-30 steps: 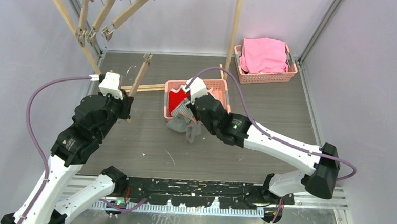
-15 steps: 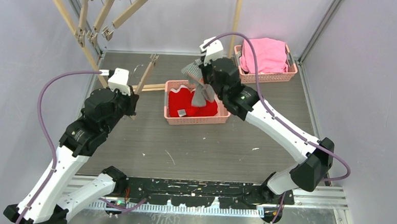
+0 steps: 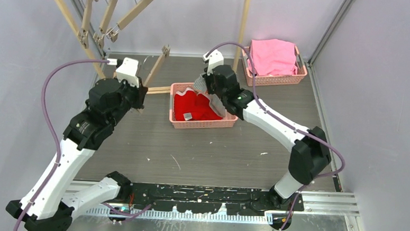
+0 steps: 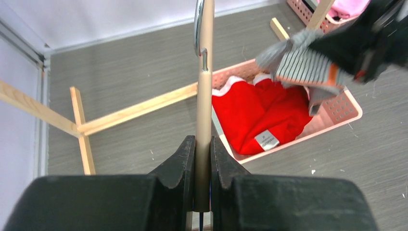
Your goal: Remove the underwear clipped to the hanger
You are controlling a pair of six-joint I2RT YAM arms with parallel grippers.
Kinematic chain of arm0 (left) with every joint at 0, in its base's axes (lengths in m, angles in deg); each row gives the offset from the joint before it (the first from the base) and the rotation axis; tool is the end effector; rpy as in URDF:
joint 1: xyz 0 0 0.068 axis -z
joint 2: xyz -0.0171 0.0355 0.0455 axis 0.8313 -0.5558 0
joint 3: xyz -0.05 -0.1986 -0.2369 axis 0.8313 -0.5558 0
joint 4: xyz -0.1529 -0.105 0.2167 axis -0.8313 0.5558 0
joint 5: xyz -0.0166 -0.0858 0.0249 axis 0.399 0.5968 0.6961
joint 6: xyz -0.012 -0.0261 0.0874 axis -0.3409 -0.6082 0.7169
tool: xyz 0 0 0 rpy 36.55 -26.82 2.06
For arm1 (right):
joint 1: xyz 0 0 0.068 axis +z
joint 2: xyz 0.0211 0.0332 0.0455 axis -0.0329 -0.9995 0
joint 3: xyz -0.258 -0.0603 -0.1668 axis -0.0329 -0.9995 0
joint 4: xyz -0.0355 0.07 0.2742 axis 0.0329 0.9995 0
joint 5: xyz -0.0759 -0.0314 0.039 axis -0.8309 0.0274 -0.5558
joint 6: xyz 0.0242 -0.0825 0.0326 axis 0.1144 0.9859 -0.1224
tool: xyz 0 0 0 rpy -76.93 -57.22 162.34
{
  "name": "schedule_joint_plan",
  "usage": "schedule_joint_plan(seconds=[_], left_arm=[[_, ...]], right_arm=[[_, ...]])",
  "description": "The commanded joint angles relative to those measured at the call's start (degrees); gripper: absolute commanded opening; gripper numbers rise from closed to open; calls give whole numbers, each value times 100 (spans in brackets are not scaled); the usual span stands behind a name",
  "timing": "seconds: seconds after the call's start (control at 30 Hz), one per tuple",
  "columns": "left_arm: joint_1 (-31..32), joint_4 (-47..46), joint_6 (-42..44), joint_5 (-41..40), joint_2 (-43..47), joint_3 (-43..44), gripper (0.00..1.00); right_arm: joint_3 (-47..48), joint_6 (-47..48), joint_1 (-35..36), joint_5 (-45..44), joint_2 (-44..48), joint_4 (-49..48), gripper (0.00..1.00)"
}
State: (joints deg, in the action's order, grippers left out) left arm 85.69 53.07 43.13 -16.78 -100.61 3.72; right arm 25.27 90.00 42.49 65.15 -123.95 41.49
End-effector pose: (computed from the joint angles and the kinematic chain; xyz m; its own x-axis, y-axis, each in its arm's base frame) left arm 0.1897 -0.0848 0.4497 -0.2536 0.0787 -0.9641 0.2660 0.9639 0.0087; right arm 0.3555 0.2741 0.3716 -0.2000 -0.2146 -0.9560 -0.4260 0.8977 -0.1124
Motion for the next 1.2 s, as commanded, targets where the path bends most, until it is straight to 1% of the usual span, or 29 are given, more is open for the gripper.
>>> schedule_joint_plan(seconds=[0.0, 0.1, 0.13, 0.17, 0.2, 0.23, 0.33, 0.4, 0.5, 0.63, 0.77, 0.87, 1.17], left_arm=[[-18, -564, 349, 66, -340, 771, 0], [-18, -485, 488, 120, -699, 1311, 0], [-18, -470, 542, 133, -817, 1507, 0], [-22, -461, 602, 145, -937, 1671, 0], [-18, -444, 677, 142, -1045, 1864, 0], [-23, -418, 753, 114, -1191, 2064, 0], [-59, -329, 1043, -190, -1689, 2714, 0], [-171, -333, 1150, -249, -2030, 3034, 0], [-336, -421, 1077, -205, -2511, 3402, 0], [-387, -697, 1103, -192, -2814, 3699, 0], [-562, -787, 1065, -99, -3076, 4107, 0], [-651, -876, 1036, -88, -3145, 4304, 0], [-897, -1098, 886, -16, -3088, 4438, 0]], right_arm=[[-59, -314, -69, 327, -308, -588, 1], [90, -400, -100, 628, -685, -506, 1], [165, -437, -104, 685, -851, -404, 3], [249, -460, -105, 733, -918, -268, 20], [286, -481, -105, 781, -1001, -167, 45], [262, -487, -98, 848, -1039, -142, 52], [-12, -546, -104, 940, -894, -261, 62], [-265, -589, -103, 1038, -674, -395, 63], [-703, -591, -94, 1108, -296, -600, 62], [-1148, -544, -88, 1069, 133, -648, 62], [-1538, -460, -65, 1049, 452, -717, 60], [-1673, -448, -53, 1041, 557, -714, 60], [-1770, -475, 50, 1027, 584, -661, 61]])
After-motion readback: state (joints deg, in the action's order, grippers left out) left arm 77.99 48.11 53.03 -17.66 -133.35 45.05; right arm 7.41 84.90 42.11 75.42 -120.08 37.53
